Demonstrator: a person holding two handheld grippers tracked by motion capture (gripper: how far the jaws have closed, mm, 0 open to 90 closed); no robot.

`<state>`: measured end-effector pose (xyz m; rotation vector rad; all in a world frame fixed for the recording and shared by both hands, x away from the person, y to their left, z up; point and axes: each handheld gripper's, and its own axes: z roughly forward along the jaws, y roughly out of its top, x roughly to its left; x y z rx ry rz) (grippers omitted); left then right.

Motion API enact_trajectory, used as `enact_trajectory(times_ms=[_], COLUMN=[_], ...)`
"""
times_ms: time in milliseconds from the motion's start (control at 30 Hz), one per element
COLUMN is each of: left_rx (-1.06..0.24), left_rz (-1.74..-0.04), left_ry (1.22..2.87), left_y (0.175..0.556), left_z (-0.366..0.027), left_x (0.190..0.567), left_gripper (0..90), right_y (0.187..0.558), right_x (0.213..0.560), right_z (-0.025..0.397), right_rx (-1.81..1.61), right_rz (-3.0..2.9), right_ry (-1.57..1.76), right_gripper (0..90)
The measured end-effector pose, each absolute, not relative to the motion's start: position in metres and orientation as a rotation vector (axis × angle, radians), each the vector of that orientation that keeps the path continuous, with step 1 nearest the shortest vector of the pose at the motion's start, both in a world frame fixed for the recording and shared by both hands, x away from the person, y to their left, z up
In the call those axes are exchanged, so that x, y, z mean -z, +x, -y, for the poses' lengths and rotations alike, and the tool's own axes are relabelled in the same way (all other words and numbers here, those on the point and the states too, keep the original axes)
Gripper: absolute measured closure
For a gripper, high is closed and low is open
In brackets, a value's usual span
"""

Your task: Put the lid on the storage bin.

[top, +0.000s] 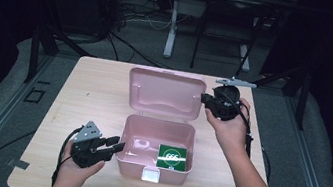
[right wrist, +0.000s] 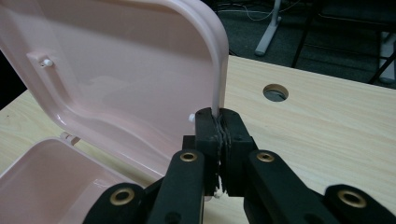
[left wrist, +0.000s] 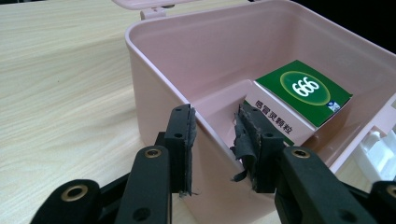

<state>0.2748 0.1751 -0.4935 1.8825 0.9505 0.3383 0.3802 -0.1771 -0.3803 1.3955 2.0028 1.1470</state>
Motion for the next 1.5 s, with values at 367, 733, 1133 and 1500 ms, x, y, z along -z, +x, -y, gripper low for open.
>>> enact_trajectory(times_ms=[367,733,1133,1500], left_rx=[-0.342,-0.342,-0.343,-0.345], left_rz=[-0.953,-0.952,-0.948,-0.946], left_ry=[1.884,1.885,1.882,1.885], left_y=[0.275,0.275,0.275,0.275], left_z=[-0.175,-0.175,-0.175,-0.176], left_x=[0.493,0.493,0.494,0.494], left_gripper=[66.7,66.6,66.4,65.9], right_y=[0.366,0.345,0.322,0.308], right_x=[0.381,0.385,0.399,0.411], right_z=[0.179,0.18,0.181,0.179], right_rx=[-1.175,-1.198,-1.281,-1.33], right_rz=[-2.003,-1.991,-1.895,-1.821], right_ry=[1.361,1.325,1.288,1.245], right_gripper=[87.3,86.5,85.7,85.2])
